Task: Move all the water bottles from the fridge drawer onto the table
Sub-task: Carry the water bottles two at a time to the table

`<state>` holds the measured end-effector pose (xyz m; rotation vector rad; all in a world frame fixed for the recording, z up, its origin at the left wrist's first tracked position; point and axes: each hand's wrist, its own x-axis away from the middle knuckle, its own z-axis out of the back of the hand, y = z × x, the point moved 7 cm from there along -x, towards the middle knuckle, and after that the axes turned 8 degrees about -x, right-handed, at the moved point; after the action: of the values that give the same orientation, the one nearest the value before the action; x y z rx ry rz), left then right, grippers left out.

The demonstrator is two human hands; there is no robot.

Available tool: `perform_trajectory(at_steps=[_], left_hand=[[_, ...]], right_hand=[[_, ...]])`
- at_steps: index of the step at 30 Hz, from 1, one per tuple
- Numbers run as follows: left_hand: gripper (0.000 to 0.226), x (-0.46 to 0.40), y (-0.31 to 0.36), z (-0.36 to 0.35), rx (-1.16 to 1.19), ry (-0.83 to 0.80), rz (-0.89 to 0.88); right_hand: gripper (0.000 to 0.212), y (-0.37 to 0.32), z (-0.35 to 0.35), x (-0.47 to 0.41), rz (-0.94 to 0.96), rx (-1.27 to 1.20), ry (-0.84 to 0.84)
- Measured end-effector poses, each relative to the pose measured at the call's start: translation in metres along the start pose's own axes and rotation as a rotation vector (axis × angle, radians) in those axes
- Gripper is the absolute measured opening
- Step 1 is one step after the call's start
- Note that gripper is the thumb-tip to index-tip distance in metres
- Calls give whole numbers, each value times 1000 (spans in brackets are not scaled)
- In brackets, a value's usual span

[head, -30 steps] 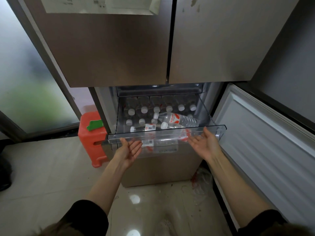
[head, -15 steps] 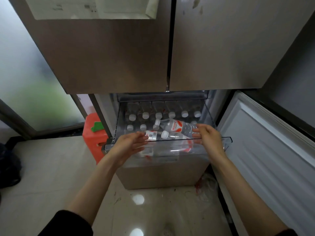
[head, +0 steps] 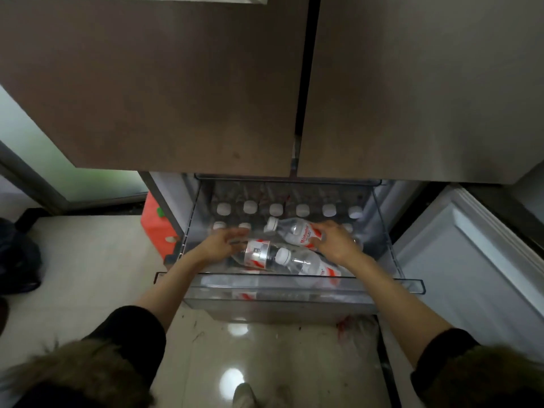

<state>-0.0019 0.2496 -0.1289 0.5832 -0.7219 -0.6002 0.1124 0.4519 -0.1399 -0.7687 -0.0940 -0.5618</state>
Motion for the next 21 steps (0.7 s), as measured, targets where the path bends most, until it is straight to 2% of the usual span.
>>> perform_trajectory(at_steps=[4, 9, 12, 15, 18, 21], left_hand=[[55, -24, -8, -13, -344, -121, -88], [73, -41, -3, -24, -702, -177, -149], [78, -49, -10, -23, -684, -238, -114], [78, -54, -18, -18, -618, -267, -59], [71, -55, -21, -15, -650, -246, -57], [74, -53, -23, -11, -643, -220, -57]], right_hand=[[40, -2, 0, -18, 32, 114, -37], [56, 9, -12, -32, -14, 127, -192], [51, 13, -13, -37, -57, 83, -289], [56, 17, -13, -41, -121, 66, -369], [58, 20, -14, -46, -148, 53, -396], [54, 23, -14, -50, -169, 64, -386]])
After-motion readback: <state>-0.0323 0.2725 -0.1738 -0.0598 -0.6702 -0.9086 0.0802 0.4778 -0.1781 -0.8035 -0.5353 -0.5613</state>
